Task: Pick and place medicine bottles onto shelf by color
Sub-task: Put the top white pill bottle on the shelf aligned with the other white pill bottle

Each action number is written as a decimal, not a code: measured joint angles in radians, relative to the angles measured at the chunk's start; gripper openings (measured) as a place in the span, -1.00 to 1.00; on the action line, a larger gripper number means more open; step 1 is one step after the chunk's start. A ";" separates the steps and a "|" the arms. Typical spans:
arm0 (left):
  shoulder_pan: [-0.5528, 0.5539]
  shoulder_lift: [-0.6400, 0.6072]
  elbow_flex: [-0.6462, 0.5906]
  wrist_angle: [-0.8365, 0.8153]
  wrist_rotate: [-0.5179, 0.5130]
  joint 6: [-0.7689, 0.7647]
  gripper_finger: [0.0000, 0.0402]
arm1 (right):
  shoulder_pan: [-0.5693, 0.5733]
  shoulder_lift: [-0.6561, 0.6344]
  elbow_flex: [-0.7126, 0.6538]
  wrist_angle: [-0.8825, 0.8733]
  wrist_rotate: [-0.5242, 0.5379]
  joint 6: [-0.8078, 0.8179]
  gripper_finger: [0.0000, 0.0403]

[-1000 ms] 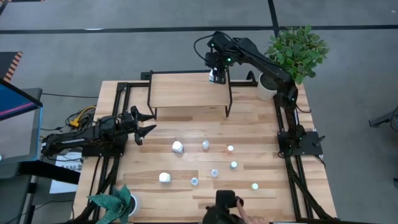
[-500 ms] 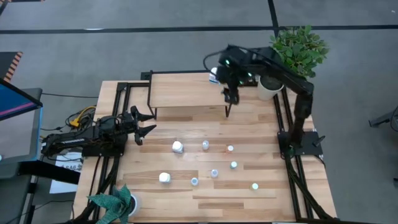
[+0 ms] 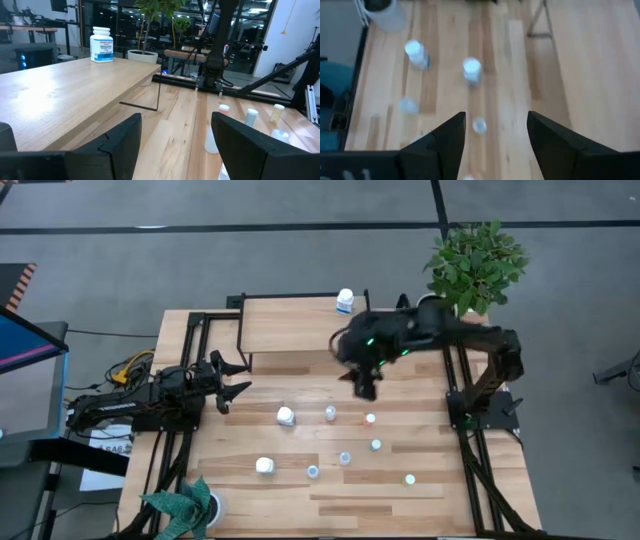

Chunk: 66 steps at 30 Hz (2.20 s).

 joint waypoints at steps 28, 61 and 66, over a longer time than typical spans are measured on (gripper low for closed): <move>-0.001 0.011 0.000 -0.009 0.064 -0.018 0.13 | 0.007 0.441 -0.079 0.431 -0.060 0.115 0.20; -0.002 0.035 0.000 -0.015 0.063 -0.010 0.13 | 0.092 0.545 -0.077 0.600 0.130 0.236 0.27; -0.002 0.042 0.000 -0.011 0.063 -0.010 0.13 | 0.085 0.543 -0.079 0.562 0.138 0.256 0.27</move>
